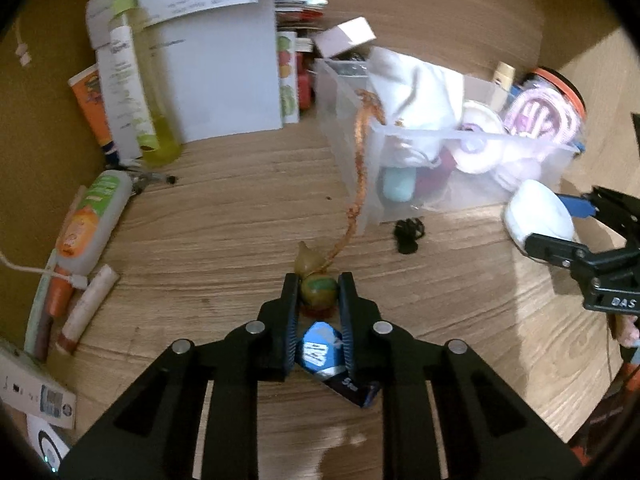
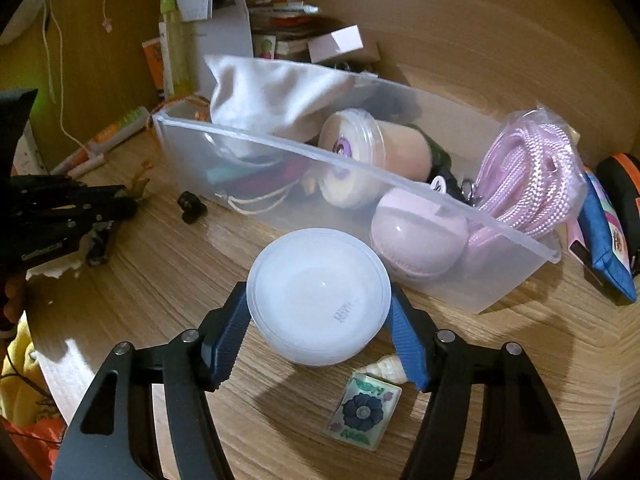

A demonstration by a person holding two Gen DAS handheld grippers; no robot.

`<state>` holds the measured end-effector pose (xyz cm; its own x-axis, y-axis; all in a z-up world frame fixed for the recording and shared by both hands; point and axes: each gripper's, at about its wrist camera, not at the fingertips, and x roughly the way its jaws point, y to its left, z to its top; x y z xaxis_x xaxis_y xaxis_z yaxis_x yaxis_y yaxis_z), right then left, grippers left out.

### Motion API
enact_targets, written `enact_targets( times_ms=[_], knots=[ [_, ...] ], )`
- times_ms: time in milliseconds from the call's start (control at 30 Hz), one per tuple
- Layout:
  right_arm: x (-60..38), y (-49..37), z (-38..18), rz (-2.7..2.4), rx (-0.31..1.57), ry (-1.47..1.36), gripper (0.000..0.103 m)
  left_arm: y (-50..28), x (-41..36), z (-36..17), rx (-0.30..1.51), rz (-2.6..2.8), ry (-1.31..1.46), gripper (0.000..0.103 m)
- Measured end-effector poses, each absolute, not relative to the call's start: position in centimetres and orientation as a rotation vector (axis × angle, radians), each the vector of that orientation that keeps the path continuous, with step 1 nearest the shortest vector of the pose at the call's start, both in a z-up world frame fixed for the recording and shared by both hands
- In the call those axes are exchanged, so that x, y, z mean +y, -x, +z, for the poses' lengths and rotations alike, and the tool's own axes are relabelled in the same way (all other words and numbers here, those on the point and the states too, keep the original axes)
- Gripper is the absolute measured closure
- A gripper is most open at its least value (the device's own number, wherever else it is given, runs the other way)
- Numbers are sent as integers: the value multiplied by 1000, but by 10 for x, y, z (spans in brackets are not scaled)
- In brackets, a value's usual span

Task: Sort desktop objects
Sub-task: 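Grasp the white round lid container with the right tool while the left grasps the gold ornament, then carry the white container and gold ornament into the clear box and open both tools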

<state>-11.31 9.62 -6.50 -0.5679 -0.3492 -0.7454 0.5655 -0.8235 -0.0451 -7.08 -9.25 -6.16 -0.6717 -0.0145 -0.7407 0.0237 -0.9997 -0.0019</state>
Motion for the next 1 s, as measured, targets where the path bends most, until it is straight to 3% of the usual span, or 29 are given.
enact_targets(
  times_ms=[167, 267, 433, 1000],
  knots=[
    [101, 109, -60, -2388, 338, -1002, 40, 63, -95, -56, 49, -2857, -1198, 84],
    [103, 108, -57, -2379, 303, -990, 40, 63, -97, -52, 200, -2895, -1214, 85],
    [98, 98, -39, -2344, 286, -937, 40, 55, -91, -32, 260, -2954, -1111, 84],
    [100, 117, 17, -2413, 281, -785, 40, 78, -92, 37, 147, -3040, -928, 84]
  ],
)
